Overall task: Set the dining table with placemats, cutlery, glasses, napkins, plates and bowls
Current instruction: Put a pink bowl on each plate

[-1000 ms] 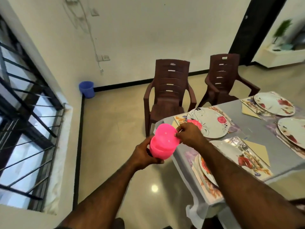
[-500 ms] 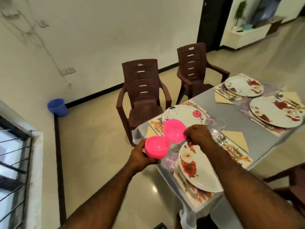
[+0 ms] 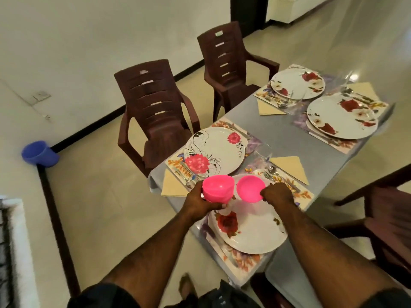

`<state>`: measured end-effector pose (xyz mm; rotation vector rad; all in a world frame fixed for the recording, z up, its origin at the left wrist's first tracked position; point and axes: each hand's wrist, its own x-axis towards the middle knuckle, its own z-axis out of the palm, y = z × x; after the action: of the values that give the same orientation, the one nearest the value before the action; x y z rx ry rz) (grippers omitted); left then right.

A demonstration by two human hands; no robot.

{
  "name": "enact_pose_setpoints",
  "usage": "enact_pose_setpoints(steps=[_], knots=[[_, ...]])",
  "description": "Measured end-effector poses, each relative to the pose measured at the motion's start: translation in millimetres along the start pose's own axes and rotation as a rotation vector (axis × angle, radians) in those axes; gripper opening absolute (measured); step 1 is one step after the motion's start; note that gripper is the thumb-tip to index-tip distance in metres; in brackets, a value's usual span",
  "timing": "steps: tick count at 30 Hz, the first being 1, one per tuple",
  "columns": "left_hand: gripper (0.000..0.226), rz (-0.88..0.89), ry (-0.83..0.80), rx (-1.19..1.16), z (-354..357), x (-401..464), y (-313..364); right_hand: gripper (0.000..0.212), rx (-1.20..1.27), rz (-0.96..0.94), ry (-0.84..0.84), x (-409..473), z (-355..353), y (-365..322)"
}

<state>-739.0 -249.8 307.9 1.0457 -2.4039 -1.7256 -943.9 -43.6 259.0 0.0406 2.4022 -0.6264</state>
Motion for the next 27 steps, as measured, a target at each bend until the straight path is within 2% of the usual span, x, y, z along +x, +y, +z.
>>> enact_pose_setpoints(steps=[2,5,7,8,10,12,14,15,27], knots=[[0.110,0.007,0.004,0.033,1.7,8.7,4.5,0.023,-0.077,0.022,-0.037,7.9,9.8,4.7],[0.107,0.019,-0.001,0.047,0.4,18.5,10.9,0.033,-0.066,0.062,-0.003,16.0,20.1,9.4],[0.104,0.021,-0.004,0.035,-0.5,23.8,17.1,0.039,-0.028,0.022,0.022,12.3,19.9,7.3],[0.105,0.022,-0.003,0.026,-0.8,26.5,19.2,0.046,0.010,-0.018,0.035,5.4,18.2,6.1],[0.110,0.024,-0.001,0.009,-1.6,30.3,23.1,0.075,0.020,-0.151,0.100,-6.4,18.3,8.0],[0.111,0.022,0.005,0.005,-2.1,33.3,26.8,0.105,-0.180,-0.364,0.183,-9.3,20.2,11.6],[0.110,0.016,0.019,0.007,-3.1,38.2,33.2,0.124,-0.452,-0.503,0.139,-5.2,21.1,9.2],[0.109,0.016,0.026,0.006,-4.2,39.3,35.5,0.128,-0.557,-0.537,0.100,-6.0,20.5,6.6],[0.104,-0.012,0.047,-0.026,-8.0,50.7,50.3,0.122,-0.769,-0.660,0.012,25.0,-11.8,-24.2]])
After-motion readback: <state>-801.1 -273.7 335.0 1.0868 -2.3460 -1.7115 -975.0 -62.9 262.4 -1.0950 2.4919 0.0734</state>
